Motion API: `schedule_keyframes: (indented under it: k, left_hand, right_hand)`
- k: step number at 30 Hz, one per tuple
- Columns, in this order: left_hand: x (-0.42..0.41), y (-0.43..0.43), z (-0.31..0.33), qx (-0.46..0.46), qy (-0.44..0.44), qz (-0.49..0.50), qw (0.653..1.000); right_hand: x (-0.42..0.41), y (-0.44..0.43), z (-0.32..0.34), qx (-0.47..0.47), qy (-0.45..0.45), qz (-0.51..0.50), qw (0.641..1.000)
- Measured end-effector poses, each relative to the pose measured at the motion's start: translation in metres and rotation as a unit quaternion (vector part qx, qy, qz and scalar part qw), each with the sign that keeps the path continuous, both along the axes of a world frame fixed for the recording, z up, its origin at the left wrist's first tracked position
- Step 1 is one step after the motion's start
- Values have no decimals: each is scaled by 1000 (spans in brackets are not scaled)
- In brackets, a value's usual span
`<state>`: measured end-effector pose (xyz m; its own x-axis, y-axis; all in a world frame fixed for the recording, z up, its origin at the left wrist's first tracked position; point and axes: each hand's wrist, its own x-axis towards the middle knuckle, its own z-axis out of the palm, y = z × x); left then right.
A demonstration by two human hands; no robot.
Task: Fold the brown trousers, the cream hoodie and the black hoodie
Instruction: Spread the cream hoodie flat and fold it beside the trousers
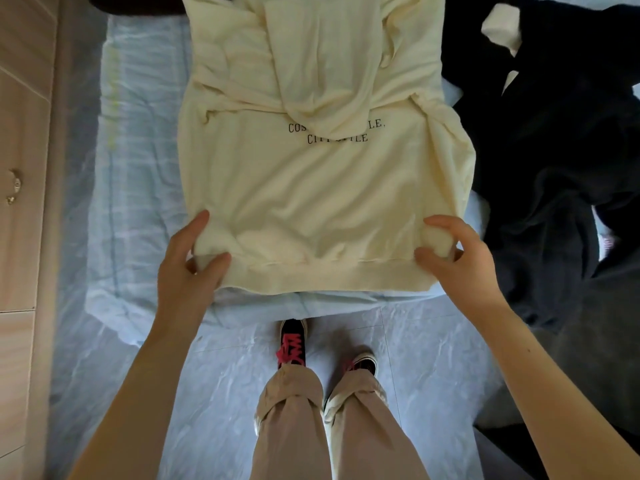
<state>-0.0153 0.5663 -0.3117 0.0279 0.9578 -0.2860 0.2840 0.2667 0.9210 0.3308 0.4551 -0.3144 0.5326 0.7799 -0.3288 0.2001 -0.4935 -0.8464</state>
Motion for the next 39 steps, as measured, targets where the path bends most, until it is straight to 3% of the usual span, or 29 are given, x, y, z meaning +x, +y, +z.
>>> schedule_keyframes:
  k: [6, 11, 15, 22, 29, 35, 39]
  left_hand:
    - [5, 39, 12, 15, -105, 41, 994]
    - [14, 102, 20, 36, -143, 47, 988]
    - [23, 163, 24, 51, -192, 65, 978]
    - [49, 264, 30, 50, -217, 80, 972]
    - [67, 343, 20, 70, -153, 75, 983]
    - [96, 381, -24, 16, -67, 85, 994]
    - [106, 378, -57, 46, 12, 90, 995]
  right_hand:
    - [12, 33, 31, 86, -28, -33, 995]
    - [30, 88, 51, 145, -57, -6, 988]
    - [55, 142, 58, 197, -50, -43, 978]
    - [91, 230, 69, 176, -102, -92, 975]
    - [128, 305, 61, 160, -140, -105, 971]
    - [139, 370, 8, 78, -152, -42, 984]
    - [128, 369, -34, 54, -207, 15, 977]
